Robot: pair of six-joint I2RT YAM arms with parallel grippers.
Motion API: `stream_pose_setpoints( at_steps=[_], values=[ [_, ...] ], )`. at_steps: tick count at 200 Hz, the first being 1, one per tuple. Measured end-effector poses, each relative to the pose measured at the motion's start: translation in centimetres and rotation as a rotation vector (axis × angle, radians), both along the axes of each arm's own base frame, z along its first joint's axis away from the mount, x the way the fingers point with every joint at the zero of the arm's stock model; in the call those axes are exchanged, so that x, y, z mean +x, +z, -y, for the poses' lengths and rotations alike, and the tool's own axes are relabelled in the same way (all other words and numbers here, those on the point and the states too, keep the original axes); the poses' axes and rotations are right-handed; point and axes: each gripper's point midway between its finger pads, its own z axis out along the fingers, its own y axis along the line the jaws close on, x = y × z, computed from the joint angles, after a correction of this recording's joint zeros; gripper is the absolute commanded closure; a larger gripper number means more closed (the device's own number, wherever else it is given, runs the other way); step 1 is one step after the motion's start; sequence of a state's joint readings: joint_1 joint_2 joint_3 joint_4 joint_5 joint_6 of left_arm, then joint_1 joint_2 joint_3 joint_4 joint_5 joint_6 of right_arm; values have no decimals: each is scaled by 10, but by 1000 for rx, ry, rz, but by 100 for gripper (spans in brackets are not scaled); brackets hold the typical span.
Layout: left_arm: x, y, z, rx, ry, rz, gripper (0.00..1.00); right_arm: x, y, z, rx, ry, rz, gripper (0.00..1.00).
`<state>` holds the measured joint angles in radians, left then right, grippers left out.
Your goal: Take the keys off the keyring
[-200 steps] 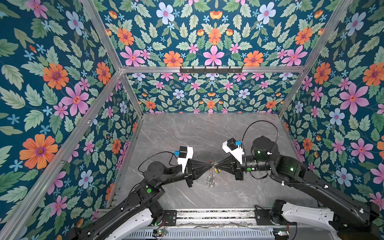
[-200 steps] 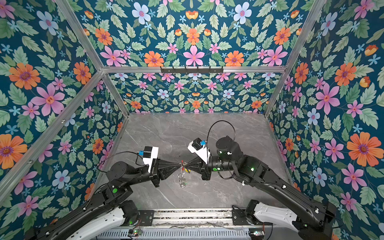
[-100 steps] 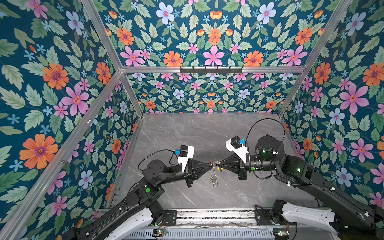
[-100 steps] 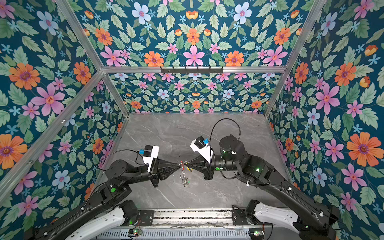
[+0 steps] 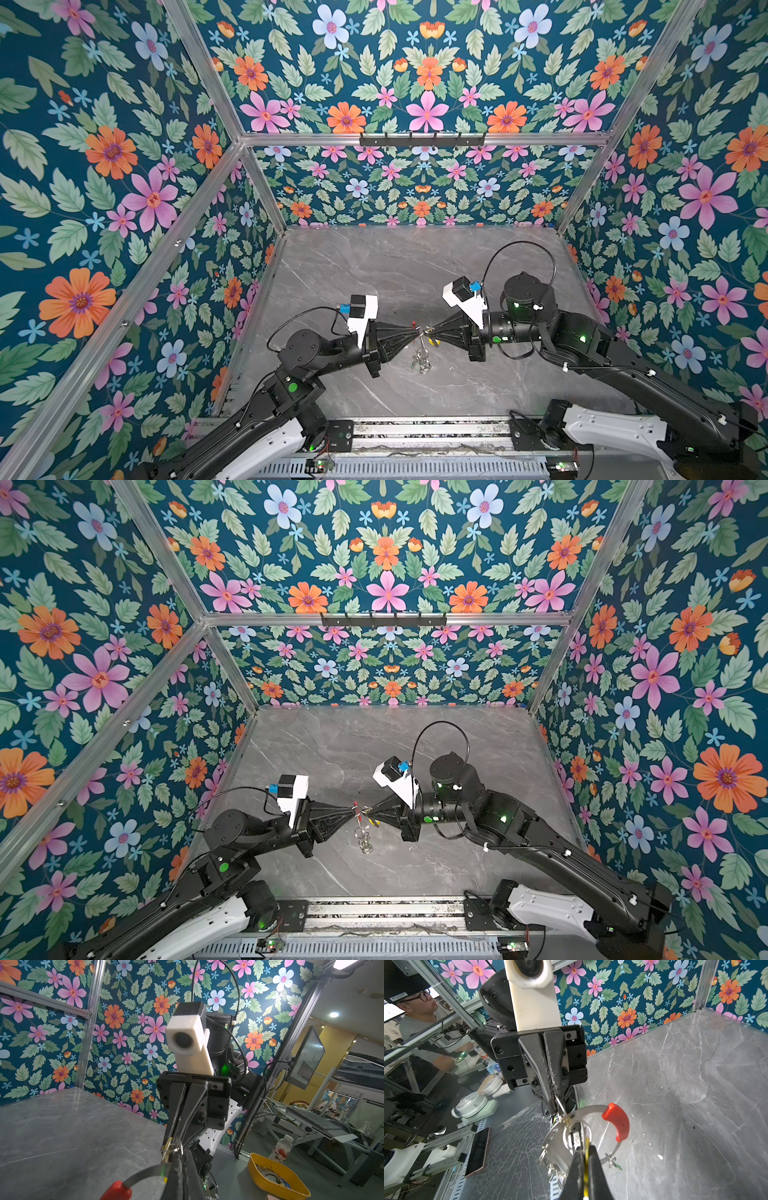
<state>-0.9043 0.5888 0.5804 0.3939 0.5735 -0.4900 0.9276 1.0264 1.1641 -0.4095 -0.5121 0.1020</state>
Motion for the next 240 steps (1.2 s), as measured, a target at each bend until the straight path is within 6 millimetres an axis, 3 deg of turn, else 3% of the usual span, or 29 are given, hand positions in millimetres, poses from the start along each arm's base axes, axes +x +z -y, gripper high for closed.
stream_pose_setpoints(
  at_steps=[108, 127, 146, 158, 208, 240],
  values=[
    [17, -2, 10, -24, 69, 106, 100, 5, -15, -8, 48, -50, 39, 100],
    [15, -1, 14, -30, 46, 127, 100, 5, -12, -2, 57, -68, 52, 92],
    [10, 3, 16, -41, 18, 149, 100, 3, -7, 6, 67, -88, 67, 69],
    [4, 10, 15, -65, -7, 177, 100, 2, -9, 13, 55, -100, 64, 60],
    [-6, 16, 13, -100, -50, 213, 100, -23, 4, 36, 110, -57, 90, 52],
    [-11, 18, 12, -121, -79, 215, 100, -25, 25, 46, 197, -84, 142, 49]
  ],
)
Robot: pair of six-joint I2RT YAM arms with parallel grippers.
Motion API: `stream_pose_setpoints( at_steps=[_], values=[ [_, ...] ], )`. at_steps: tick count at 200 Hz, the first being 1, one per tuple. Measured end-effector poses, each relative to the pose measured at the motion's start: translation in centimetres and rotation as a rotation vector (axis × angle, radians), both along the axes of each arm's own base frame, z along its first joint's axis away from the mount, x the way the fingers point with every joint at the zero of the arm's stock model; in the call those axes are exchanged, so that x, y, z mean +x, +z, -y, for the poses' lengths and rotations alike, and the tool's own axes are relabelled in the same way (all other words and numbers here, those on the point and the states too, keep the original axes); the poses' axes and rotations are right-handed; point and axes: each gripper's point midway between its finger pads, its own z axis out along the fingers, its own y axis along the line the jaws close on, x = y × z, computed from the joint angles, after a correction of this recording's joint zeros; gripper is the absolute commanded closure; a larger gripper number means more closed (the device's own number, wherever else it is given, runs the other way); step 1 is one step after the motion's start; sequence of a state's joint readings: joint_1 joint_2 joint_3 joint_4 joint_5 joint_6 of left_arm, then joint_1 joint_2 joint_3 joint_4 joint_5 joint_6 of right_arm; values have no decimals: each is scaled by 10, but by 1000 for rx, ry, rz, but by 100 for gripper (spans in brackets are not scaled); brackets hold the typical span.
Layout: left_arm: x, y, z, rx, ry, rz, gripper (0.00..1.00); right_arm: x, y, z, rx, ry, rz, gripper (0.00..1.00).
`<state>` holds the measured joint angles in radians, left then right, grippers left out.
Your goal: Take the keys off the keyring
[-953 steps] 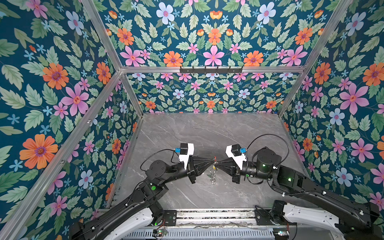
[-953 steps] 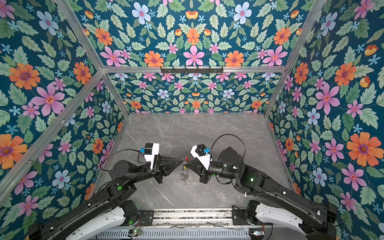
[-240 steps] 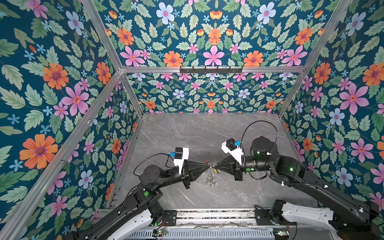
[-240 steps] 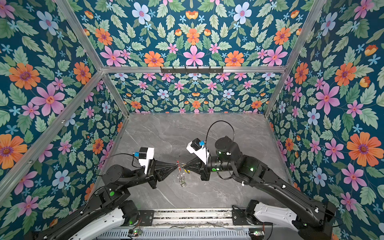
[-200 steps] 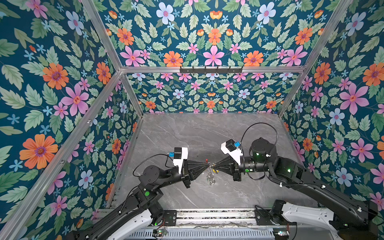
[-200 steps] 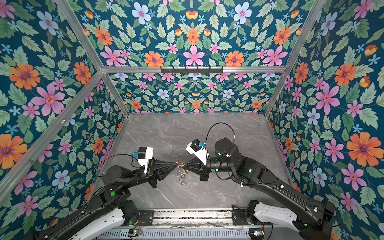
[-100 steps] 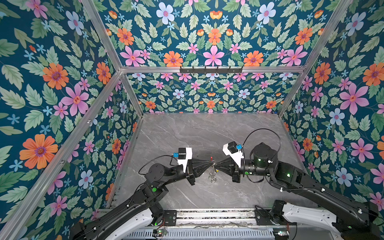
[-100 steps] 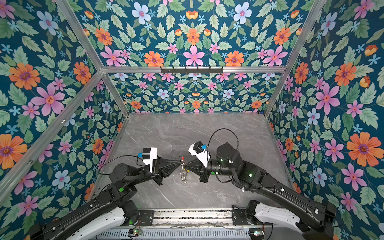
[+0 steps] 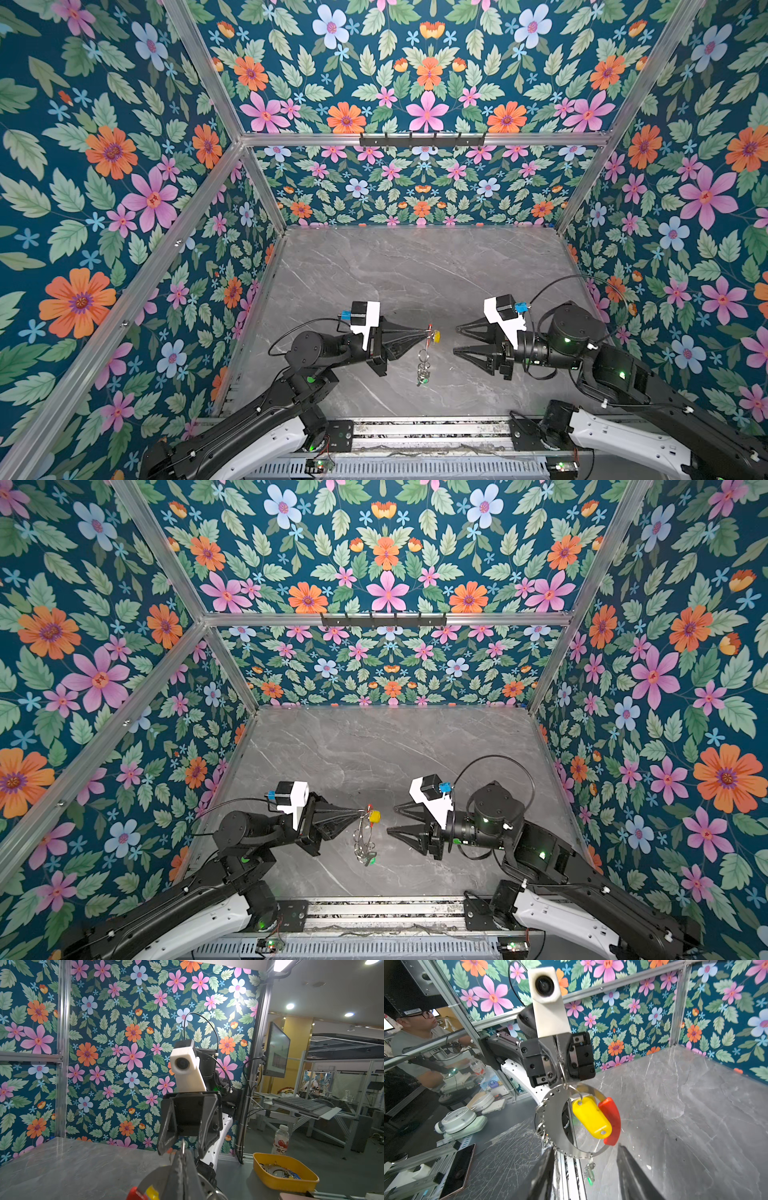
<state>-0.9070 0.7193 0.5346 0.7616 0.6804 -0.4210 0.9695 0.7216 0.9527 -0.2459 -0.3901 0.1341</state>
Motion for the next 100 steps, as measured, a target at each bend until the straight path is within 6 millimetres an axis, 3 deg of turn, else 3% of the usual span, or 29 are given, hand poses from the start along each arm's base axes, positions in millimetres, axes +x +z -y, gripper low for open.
stream_pose_setpoints(
  at_steps=[46, 100],
  values=[
    [-2, 1, 2, -8, -29, -9, 100, 6, 29, -19, 90, 32, 37, 45],
    [-2, -1, 2, -9, -35, -28, 100, 0, 25, -42, 87, 153, -1, 51]
  ],
)
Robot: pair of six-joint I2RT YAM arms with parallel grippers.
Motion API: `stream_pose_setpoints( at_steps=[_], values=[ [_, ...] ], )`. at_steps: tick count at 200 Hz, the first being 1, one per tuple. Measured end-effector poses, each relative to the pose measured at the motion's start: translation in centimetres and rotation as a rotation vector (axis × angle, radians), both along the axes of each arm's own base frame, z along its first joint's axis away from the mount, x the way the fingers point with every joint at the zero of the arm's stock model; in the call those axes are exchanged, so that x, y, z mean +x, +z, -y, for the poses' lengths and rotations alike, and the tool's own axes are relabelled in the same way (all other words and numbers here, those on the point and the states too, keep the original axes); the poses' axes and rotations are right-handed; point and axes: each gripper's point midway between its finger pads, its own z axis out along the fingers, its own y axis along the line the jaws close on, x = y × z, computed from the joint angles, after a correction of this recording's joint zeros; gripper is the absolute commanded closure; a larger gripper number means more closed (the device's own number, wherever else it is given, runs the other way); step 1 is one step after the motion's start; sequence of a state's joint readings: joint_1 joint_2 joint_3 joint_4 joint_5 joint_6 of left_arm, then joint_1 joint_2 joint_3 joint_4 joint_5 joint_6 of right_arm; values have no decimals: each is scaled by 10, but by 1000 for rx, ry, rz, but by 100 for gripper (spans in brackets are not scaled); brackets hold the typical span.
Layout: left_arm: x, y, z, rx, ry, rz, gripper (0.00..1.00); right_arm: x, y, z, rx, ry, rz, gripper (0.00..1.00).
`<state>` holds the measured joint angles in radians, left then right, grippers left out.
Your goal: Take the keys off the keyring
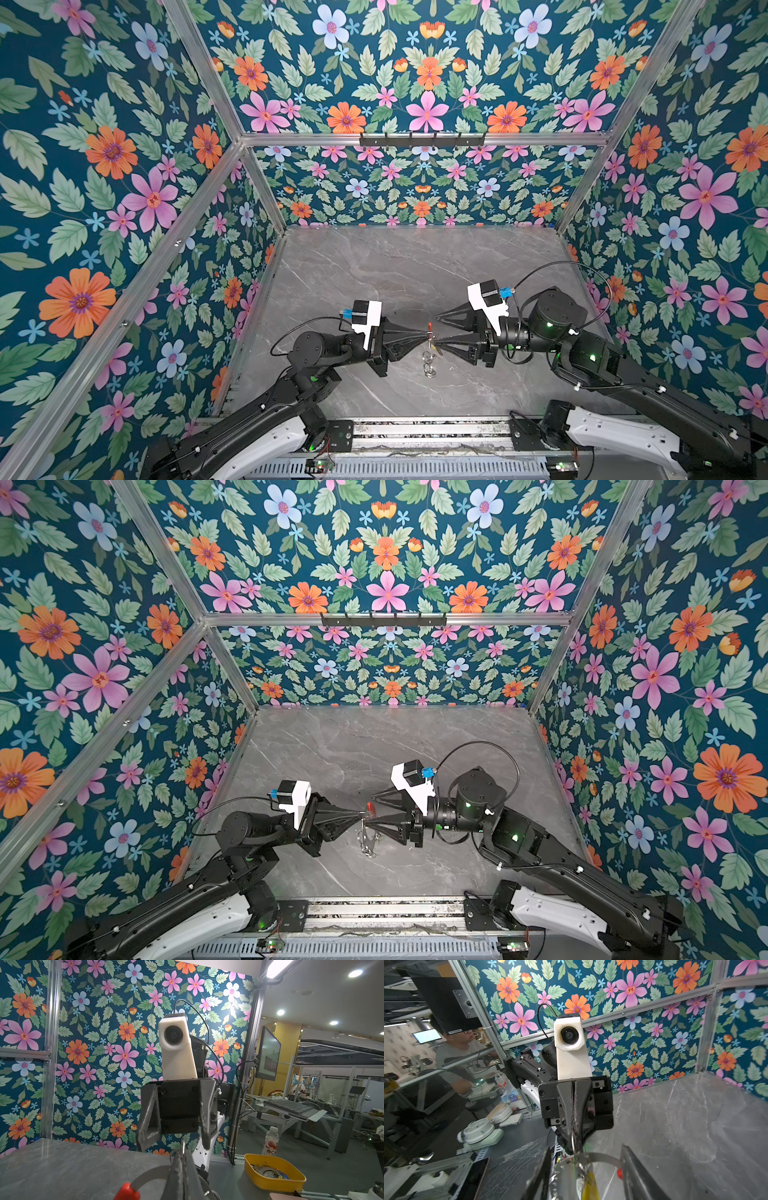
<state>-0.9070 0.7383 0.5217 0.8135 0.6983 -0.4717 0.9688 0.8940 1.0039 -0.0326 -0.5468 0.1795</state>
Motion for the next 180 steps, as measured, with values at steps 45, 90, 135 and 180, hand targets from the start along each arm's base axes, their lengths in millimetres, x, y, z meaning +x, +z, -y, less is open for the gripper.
stream_pose_setpoints(
  at_steps=[45, 90, 135, 180],
  values=[
    [3, -1, -2, -7, 25, -11, 100, -8, -7, -7, -14, 71, -36, 68],
    [8, -2, -3, -12, 55, -24, 100, -5, -11, -7, -20, 56, -43, 79],
    [11, -3, -2, -8, 65, -30, 100, 0, -13, -7, -24, 25, -44, 85],
    [12, -5, -1, -3, 68, -36, 100, 3, -14, -7, -28, 13, -47, 100]
  ],
)
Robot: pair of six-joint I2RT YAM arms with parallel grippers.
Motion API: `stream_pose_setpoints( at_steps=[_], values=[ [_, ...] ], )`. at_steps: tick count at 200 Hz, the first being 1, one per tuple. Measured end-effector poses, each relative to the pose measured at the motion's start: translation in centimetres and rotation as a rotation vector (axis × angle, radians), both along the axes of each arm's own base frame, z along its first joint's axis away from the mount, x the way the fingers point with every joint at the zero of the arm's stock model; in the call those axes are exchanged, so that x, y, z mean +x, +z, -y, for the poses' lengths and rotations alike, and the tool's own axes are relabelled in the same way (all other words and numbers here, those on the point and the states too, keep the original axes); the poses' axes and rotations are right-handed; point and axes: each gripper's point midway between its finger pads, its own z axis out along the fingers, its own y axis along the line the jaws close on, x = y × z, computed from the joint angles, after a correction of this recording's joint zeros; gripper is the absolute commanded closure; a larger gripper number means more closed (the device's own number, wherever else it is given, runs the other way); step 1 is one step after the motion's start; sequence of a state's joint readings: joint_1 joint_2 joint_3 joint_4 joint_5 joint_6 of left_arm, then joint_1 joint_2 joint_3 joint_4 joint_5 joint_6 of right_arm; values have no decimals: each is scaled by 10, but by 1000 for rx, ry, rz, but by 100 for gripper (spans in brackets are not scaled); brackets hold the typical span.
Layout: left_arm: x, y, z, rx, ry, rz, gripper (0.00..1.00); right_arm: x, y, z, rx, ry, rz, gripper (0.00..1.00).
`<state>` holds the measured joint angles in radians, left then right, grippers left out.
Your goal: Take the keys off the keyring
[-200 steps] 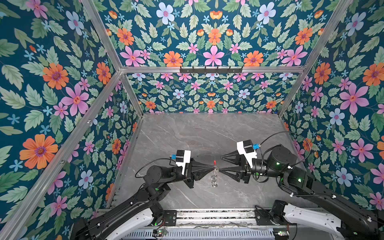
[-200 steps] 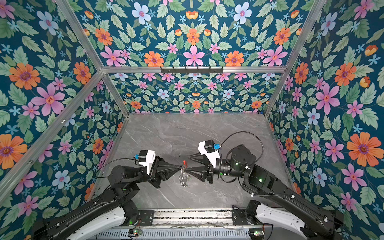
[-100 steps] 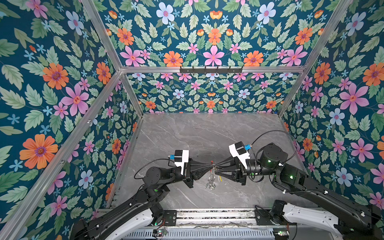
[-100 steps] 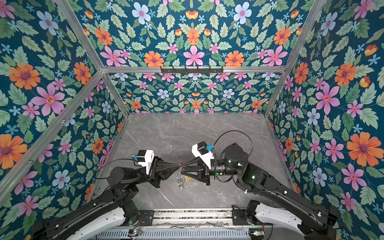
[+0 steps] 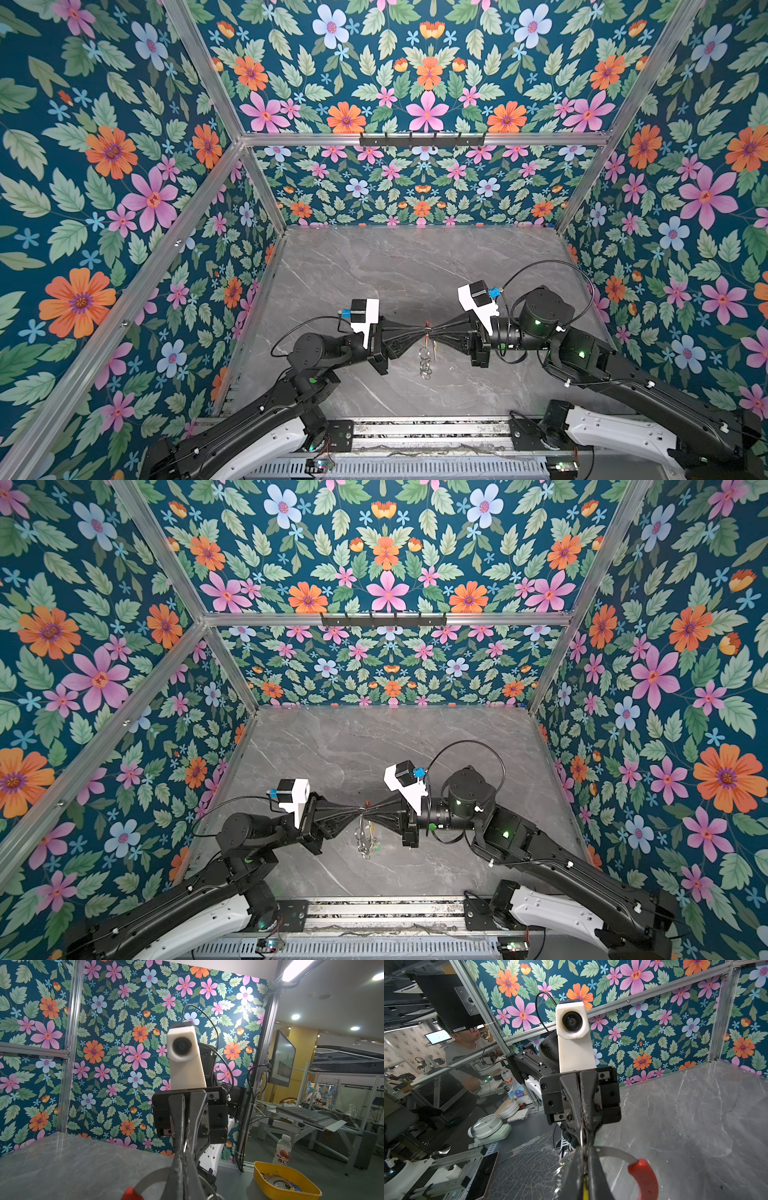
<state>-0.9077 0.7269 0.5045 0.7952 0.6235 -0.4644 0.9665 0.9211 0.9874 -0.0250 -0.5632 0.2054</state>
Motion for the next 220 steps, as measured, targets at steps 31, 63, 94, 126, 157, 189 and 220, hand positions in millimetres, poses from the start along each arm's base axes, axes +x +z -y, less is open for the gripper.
stream_pose_setpoints(
  at_steps=[31, 63, 94, 126, 157, 189, 220],
  values=[
    [3, -1, 1, 9, 9, -13, 80, 4, -1, 2, -13, -23, -8, 100],
    [6, 3, -1, 30, 30, -49, 57, 14, -10, 13, -67, -73, -44, 100],
    [10, 6, 1, 107, 51, -91, 56, 16, -20, 22, -146, -95, -86, 100],
    [19, -5, 16, 260, 55, -139, 58, 15, -35, 25, -250, -90, -122, 100],
    [16, -24, 26, 395, 1, -178, 59, 14, -49, 27, -332, -69, -147, 100],
    [12, -30, 34, 462, -57, -182, 62, 13, -56, 26, -372, -44, -159, 100],
    [12, -41, 37, 515, -80, -205, 62, 10, -56, 27, -382, -26, -160, 100]
  ],
)
